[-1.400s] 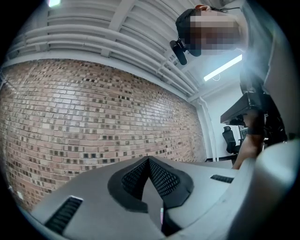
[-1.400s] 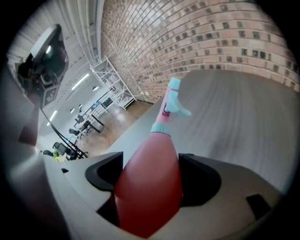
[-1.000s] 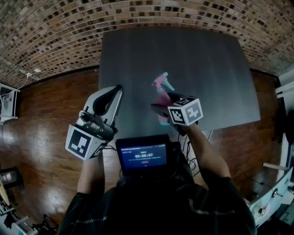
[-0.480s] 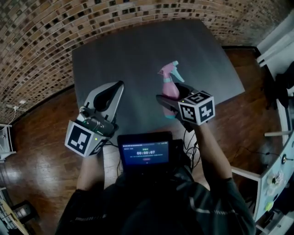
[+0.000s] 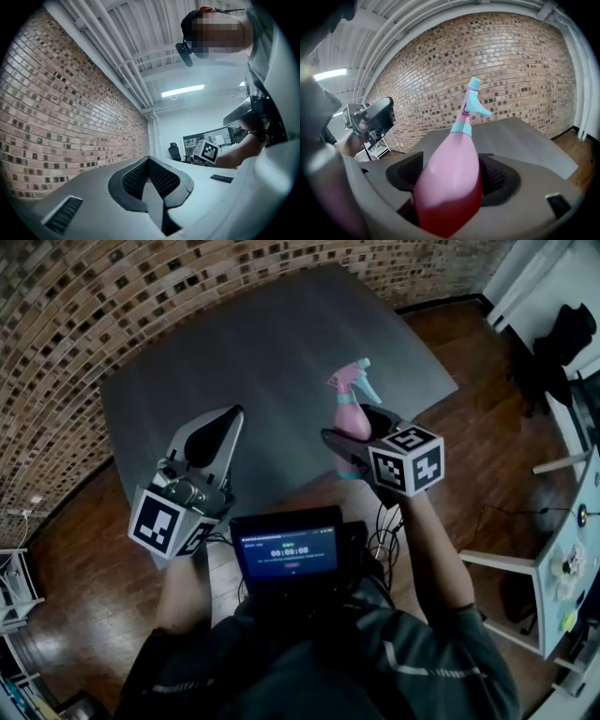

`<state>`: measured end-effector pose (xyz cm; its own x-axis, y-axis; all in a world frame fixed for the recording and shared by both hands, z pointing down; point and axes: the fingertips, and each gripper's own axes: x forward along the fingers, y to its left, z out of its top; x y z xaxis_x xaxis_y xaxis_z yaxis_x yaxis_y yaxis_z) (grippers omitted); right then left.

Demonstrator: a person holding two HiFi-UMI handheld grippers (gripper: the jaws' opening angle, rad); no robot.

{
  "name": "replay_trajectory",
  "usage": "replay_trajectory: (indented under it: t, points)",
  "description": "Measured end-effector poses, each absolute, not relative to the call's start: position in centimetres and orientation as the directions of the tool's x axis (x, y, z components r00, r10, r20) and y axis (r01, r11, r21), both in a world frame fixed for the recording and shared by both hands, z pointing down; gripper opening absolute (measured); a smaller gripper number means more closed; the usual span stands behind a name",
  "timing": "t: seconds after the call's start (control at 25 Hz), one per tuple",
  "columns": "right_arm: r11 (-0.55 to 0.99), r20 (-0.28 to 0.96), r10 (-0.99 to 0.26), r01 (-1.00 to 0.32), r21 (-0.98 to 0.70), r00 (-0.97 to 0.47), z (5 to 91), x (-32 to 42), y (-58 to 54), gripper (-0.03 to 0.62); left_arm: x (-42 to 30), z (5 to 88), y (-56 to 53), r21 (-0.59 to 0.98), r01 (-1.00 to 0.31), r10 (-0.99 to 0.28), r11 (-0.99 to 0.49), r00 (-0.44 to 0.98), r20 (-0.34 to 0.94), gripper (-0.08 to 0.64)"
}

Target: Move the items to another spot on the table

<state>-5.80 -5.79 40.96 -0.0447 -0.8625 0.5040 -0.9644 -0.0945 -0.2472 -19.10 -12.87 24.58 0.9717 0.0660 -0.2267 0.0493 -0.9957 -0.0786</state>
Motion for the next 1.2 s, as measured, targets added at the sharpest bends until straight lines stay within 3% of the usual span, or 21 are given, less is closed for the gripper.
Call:
replay_trajectory:
  t: [0.76,1.2]
  points:
    - [-0.247,0.432,-0.892,-0.944,-0.22,0.133,38.0,15.0,15.0,0.38,1.3,23.5,5.9,-0.09,0.203,0.218,-0.975,0.954,-0.208,-0.008]
    - [-0.285,0.434,-0.884,-0.935,-0.212,0.171,38.8,24.3,16.0,0.38,11.1,24.5,6.7,-0.085,0.266,0.278,-0.96,0.935,-0.22,-0.008]
